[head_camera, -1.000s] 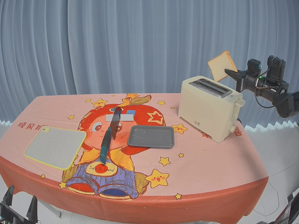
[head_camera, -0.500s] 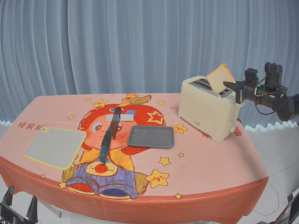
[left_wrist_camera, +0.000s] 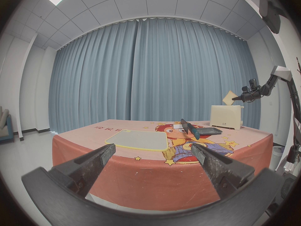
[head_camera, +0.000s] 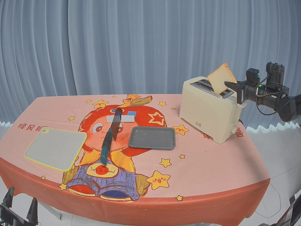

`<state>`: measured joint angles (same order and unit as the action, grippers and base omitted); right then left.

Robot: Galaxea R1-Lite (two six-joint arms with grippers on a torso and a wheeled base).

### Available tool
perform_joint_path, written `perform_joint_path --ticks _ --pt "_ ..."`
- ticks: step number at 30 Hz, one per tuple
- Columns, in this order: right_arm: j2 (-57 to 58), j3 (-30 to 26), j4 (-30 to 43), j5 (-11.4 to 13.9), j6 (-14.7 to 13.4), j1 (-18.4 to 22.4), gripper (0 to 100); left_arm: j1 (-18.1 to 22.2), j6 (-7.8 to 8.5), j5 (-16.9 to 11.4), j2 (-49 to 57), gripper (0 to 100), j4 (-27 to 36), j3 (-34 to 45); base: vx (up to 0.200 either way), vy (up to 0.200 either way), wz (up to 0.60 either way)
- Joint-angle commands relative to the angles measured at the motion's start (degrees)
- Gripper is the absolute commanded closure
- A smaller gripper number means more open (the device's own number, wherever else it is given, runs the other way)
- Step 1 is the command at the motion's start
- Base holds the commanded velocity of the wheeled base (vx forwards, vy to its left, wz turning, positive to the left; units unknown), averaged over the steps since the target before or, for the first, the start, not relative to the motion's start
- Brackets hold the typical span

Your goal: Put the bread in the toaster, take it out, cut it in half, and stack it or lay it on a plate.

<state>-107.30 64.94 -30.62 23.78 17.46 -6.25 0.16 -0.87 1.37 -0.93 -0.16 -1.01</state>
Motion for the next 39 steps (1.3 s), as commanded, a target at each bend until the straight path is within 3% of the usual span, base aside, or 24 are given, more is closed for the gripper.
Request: perform_joint_path --ticks 1,29,30,39 --pt "-0.63 0.10 -0.05 0.03 0.03 0.01 100 0.02 -0.01 0.04 0.31 0 -0.02 1.01 0.000 0.000 0.00" --pt "-2.21 1.77 0.04 -1.02 0.47 -1.39 100 0.02 -0.01 0.04 0.31 0 -0.02 1.01 0.000 0.000 0.00" --pt "-2.30 1.77 0.04 -1.11 0.56 -1.39 0 0.02 -0.01 0.04 0.31 0 -0.02 1.01 0.000 0.000 0.00" --pt "-1.95 1.86 2.15 -1.99 0.56 -1.48 0 0.02 -0.01 0.04 0.31 0 -0.02 1.01 0.000 0.000 0.00"
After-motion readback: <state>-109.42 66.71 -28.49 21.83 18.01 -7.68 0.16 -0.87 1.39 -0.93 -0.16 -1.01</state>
